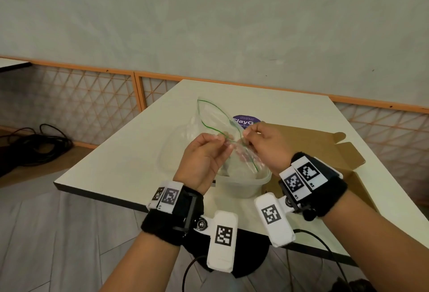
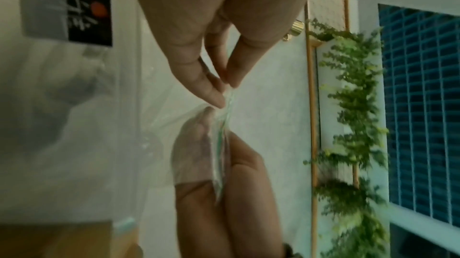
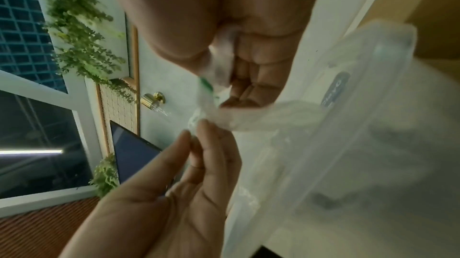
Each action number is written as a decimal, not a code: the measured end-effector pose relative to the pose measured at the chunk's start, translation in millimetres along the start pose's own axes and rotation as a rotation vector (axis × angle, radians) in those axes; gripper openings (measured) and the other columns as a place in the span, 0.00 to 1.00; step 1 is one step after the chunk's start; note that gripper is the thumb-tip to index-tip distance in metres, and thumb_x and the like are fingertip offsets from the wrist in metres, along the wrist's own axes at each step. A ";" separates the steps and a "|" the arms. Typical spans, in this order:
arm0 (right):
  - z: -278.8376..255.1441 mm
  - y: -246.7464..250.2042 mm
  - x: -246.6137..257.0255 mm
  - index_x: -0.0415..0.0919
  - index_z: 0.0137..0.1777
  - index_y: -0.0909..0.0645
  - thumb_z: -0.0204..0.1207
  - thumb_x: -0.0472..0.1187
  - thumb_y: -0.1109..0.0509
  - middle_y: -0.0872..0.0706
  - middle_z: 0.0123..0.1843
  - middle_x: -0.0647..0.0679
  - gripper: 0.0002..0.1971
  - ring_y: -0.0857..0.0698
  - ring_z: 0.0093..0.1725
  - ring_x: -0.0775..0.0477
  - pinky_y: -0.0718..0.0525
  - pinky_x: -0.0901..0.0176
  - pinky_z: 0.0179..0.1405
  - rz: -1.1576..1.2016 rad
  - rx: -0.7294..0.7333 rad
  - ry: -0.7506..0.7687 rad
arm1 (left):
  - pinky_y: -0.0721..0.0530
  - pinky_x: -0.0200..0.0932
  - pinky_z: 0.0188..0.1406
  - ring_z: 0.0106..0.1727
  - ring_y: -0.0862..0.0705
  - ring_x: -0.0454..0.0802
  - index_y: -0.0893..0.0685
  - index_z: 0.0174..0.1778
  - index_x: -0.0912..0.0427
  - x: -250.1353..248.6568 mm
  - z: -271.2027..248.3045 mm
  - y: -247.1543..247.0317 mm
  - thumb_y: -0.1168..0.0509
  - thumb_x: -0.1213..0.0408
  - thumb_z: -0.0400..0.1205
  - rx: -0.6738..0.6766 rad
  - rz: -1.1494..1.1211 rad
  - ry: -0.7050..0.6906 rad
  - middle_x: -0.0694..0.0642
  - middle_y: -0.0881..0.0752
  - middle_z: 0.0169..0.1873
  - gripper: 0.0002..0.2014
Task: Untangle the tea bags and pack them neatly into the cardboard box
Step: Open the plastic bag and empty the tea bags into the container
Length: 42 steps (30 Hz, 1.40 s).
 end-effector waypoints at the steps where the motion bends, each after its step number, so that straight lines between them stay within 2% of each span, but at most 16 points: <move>1: 2.0 4.9 2.0 0.42 0.38 0.24 0.81 0.34 0.42 0.19 0.27 0.51 0.11 0.23 0.19 0.62 0.24 0.69 0.22 -0.015 -0.030 -0.008 | 0.11 0.38 0.43 0.38 0.12 0.48 0.24 0.35 0.63 -0.3 -1.2 -0.3 0.41 0.78 0.81 0.003 -0.059 0.018 0.57 0.12 0.38 0.10; 3: 9.5 23.8 0.1 0.39 0.39 0.27 0.83 0.31 0.46 0.20 0.30 0.46 0.12 0.21 0.20 0.58 0.23 0.70 0.17 0.094 -0.131 -0.098 | 0.12 0.40 0.44 0.36 0.12 0.46 0.23 0.37 0.64 -2.2 -4.7 -0.4 0.42 0.76 0.79 0.052 -0.178 0.062 0.56 0.13 0.36 0.07; 5: 16.4 39.3 -1.2 0.36 0.40 0.30 0.83 0.28 0.48 0.19 0.34 0.39 0.12 0.16 0.26 0.47 0.15 0.63 0.21 0.428 -0.168 -0.218 | 0.12 0.43 0.41 0.35 0.15 0.48 0.22 0.37 0.63 -5.2 -9.1 0.7 0.44 0.73 0.78 0.078 -0.189 0.089 0.56 0.17 0.36 0.08; 9: 21.0 35.1 7.3 0.31 0.44 0.29 0.84 0.30 0.50 0.14 0.29 0.39 0.10 0.14 0.22 0.47 0.13 0.58 0.22 0.807 -0.039 -0.342 | 0.23 0.42 0.35 0.26 0.26 0.46 0.18 0.36 0.58 -10.3 -21.4 -13.3 0.41 0.61 0.78 0.155 -0.058 0.092 0.51 0.24 0.24 0.09; 11: 20.5 26.8 7.2 0.33 0.40 0.28 0.84 0.31 0.51 0.20 0.23 0.44 0.13 0.23 0.15 0.53 0.23 0.68 0.15 0.755 0.027 -0.408 | 0.23 0.38 0.30 0.22 0.23 0.42 0.16 0.40 0.53 -9.3 -20.6 -19.2 0.38 0.63 0.82 0.136 0.162 0.035 0.47 0.21 0.22 0.07; 14: 17.0 17.4 7.1 0.40 0.34 0.32 0.81 0.33 0.48 0.32 0.18 0.51 0.13 0.36 0.14 0.57 0.38 0.71 0.16 0.644 0.177 -0.420 | 0.22 0.38 0.28 0.23 0.21 0.41 0.16 0.41 0.54 -13.3 -8.8 -10.3 0.35 0.70 0.82 -0.022 0.334 -0.041 0.47 0.19 0.23 0.07; 18: 10.0 19.2 5.7 0.44 0.40 0.21 0.62 0.59 0.28 0.37 0.25 0.53 0.18 0.40 0.22 0.57 0.39 0.68 0.23 0.355 0.364 -0.294 | 0.20 0.43 0.43 0.33 0.19 0.44 0.21 0.34 0.52 -25.3 7.0 7.7 0.41 0.61 0.85 -0.097 0.164 0.097 0.48 0.18 0.29 0.13; 21: 21.7 30.2 -4.8 0.42 0.39 0.18 0.70 0.51 0.27 0.31 0.28 0.51 0.12 0.35 0.21 0.57 0.32 0.67 0.22 0.179 0.195 -0.277 | 0.14 0.43 0.35 0.31 0.16 0.46 0.22 0.29 0.57 -13.4 1.1 -1.1 0.44 0.62 0.86 -0.005 0.154 0.197 0.51 0.17 0.27 0.19; 24: 35.9 34.2 -7.7 0.37 0.48 0.21 0.80 0.42 0.35 0.20 0.42 0.45 0.08 0.24 0.28 0.55 0.17 0.65 0.25 0.507 0.079 -0.400 | 0.15 0.42 0.31 0.38 0.18 0.51 0.16 0.49 0.59 5.4 -8.0 -7.1 0.42 0.63 0.84 -0.004 0.298 0.259 0.55 0.17 0.38 0.09; 26: 37.5 30.0 -2.0 0.38 0.43 0.24 0.82 0.42 0.38 0.21 0.33 0.47 0.09 0.24 0.22 0.57 0.22 0.70 0.17 0.560 0.104 -0.451 | 0.17 0.38 0.28 0.32 0.17 0.48 0.16 0.49 0.58 3.0 -8.0 -9.2 0.41 0.60 0.83 -0.003 0.337 0.246 0.53 0.15 0.33 0.10; 29: 34.5 15.7 5.5 0.42 0.26 0.29 0.84 0.48 0.43 0.31 0.14 0.53 0.23 0.36 0.10 0.59 0.41 0.74 0.11 0.327 0.212 -0.418 | 0.16 0.37 0.27 0.27 0.16 0.46 0.14 0.40 0.55 -10.5 -2.6 -14.7 0.42 0.48 0.84 0.049 0.304 0.231 0.51 0.15 0.25 0.18; 31: 32.2 13.1 9.9 0.39 0.34 0.22 0.80 0.54 0.38 0.22 0.24 0.48 0.20 0.28 0.19 0.54 0.27 0.70 0.23 0.181 0.245 -0.409 | 0.13 0.39 0.30 0.32 0.14 0.47 0.15 0.39 0.55 -21.3 4.2 -12.6 0.43 0.45 0.85 0.027 0.278 0.177 0.52 0.13 0.31 0.20; 33: 34.4 17.0 9.6 0.35 0.55 0.19 0.73 0.62 0.33 0.18 0.44 0.42 0.27 0.20 0.36 0.47 0.15 0.59 0.43 0.086 0.219 -0.405 | 0.14 0.42 0.35 0.38 0.16 0.50 0.20 0.36 0.56 -28.7 12.2 -2.2 0.46 0.45 0.86 -0.042 0.220 0.126 0.54 0.17 0.37 0.21; 37: 26.1 10.1 1.5 0.39 0.63 0.23 0.60 0.70 0.29 0.18 0.45 0.39 0.40 0.17 0.31 0.48 0.17 0.61 0.28 -0.172 0.312 -0.447 | 0.11 0.45 0.42 0.42 0.13 0.50 0.22 0.40 0.61 -30.0 12.7 7.2 0.48 0.53 0.88 -0.091 0.055 0.101 0.56 0.14 0.39 0.19; 40: 19.2 0.4 -1.0 0.42 0.58 0.22 0.64 0.66 0.28 0.16 0.40 0.41 0.31 0.18 0.29 0.49 0.21 0.64 0.25 -0.175 0.387 -0.485 | 0.11 0.43 0.42 0.38 0.11 0.47 0.19 0.49 0.65 -21.2 8.9 4.8 0.49 0.61 0.89 -0.004 0.070 0.142 0.56 0.11 0.36 0.15; 42: 20.8 0.1 5.1 0.39 0.54 0.21 0.72 0.53 0.27 0.17 0.41 0.42 0.19 0.19 0.31 0.49 0.21 0.64 0.23 -0.111 0.389 -0.471 | 0.12 0.42 0.44 0.38 0.11 0.45 0.18 0.51 0.64 -20.3 8.4 8.5 0.47 0.67 0.88 0.022 0.060 0.165 0.54 0.10 0.36 0.12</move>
Point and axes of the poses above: each hand's wrist, its own z-axis towards the middle knuckle, its own y-axis out of the back of the hand, x = y × z, the point moved 5 cm from there along z, towards the middle knuckle
